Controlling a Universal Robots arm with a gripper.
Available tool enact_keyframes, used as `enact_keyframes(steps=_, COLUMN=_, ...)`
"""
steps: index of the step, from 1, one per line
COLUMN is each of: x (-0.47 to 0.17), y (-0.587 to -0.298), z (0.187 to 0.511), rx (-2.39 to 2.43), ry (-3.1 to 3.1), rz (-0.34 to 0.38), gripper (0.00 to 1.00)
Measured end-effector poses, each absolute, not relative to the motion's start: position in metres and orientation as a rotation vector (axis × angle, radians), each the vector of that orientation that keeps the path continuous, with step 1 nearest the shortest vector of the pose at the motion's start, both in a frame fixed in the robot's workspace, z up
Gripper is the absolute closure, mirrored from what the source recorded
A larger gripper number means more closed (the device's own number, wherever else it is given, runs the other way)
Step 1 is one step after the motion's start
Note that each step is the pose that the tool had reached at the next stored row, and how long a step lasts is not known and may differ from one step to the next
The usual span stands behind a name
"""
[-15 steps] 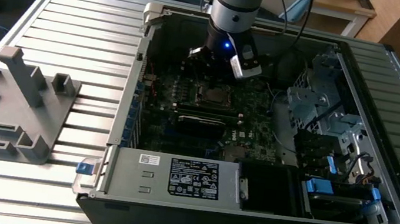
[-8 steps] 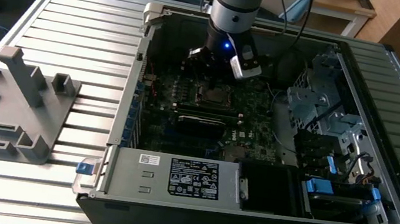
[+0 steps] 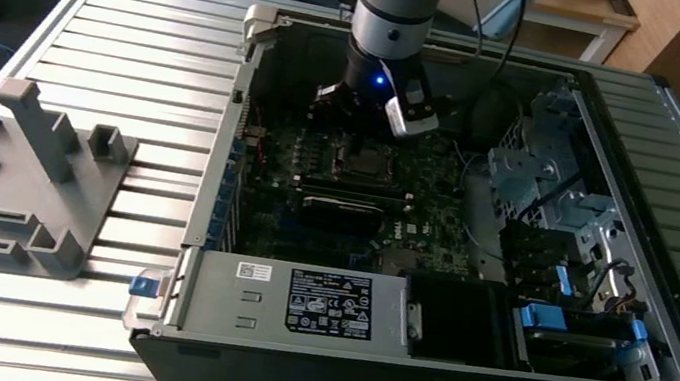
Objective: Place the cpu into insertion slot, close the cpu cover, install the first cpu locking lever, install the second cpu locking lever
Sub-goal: 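Close the cpu cover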
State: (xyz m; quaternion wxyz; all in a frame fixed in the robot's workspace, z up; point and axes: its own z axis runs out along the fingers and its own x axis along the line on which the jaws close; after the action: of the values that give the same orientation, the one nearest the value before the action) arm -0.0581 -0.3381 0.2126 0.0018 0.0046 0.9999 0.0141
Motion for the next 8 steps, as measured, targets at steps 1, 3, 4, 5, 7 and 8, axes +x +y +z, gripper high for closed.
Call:
enact_keyframes(steps=1, x=-0.0594, y=-0.3381, z=0.2120, rx=0.014, ry=3.138, rz=0.044, gripper=0.90)
enact_keyframes(steps=3, x=-0.0616, y=-0.3381, z=0.2112, rx=0.014, ry=3.138, rz=0.043, gripper=0.90)
enact_keyframes(steps=4, x=-0.0625, y=-0.3381, z=0.2108, rx=0.014, ry=3.138, rz=0.043, gripper=0.90)
enact_keyframes(steps=5, x=-0.0633, y=-0.3382, z=0.2103, rx=0.014, ry=3.138, rz=0.043, gripper=0.90)
enact_keyframes(steps=7, x=-0.0638, y=-0.3383, z=0.2087, rx=0.014, ry=3.138, rz=0.042, gripper=0.90)
enact_keyframes(steps=8, x=-0.0641, y=-0.3384, z=0.2077, rx=0.014, ry=3.138, rz=0.042, gripper=0.90)
